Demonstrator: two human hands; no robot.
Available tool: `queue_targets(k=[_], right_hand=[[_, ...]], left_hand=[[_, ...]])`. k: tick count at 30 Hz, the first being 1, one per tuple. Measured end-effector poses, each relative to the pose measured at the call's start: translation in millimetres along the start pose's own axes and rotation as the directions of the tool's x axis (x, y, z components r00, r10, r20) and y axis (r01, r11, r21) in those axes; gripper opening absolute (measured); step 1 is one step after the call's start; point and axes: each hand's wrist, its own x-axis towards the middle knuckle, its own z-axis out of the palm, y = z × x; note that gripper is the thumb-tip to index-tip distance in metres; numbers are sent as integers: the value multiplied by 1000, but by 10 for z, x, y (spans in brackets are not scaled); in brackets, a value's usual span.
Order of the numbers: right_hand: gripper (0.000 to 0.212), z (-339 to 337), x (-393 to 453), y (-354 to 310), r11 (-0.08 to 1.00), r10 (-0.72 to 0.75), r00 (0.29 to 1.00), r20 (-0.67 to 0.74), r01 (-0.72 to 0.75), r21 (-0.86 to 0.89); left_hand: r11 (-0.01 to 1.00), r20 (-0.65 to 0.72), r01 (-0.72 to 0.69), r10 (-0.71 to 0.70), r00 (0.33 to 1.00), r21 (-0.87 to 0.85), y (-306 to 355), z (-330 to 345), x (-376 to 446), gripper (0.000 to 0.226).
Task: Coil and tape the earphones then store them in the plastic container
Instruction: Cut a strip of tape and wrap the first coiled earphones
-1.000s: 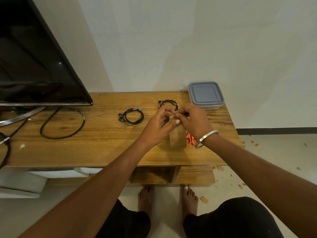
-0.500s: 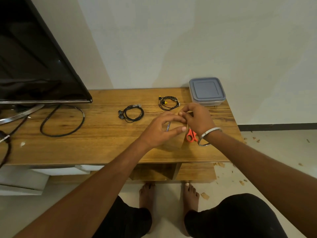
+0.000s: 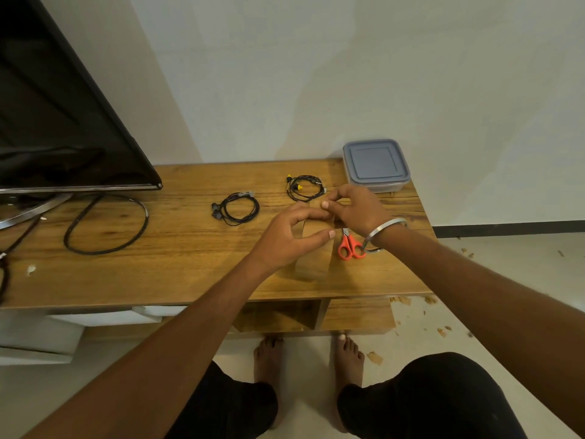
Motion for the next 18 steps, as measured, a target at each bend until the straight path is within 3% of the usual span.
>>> queue_targets(k=[4,14,18], right_hand=[[2,-33,29,20,1000,-21,999,30,21,-10],[13,-31,56,-13,998,-51,992,118,47,38],[28,-29,48,-24,975,18,997,75,-34,218]], left_hand=[[995,15,54,-53,998,-84,-5,-4,17,43],[973,144,180,-159,977,-142,32,-158,33,39],[970,173,186,-158,972,-159,53,-200,32,43]])
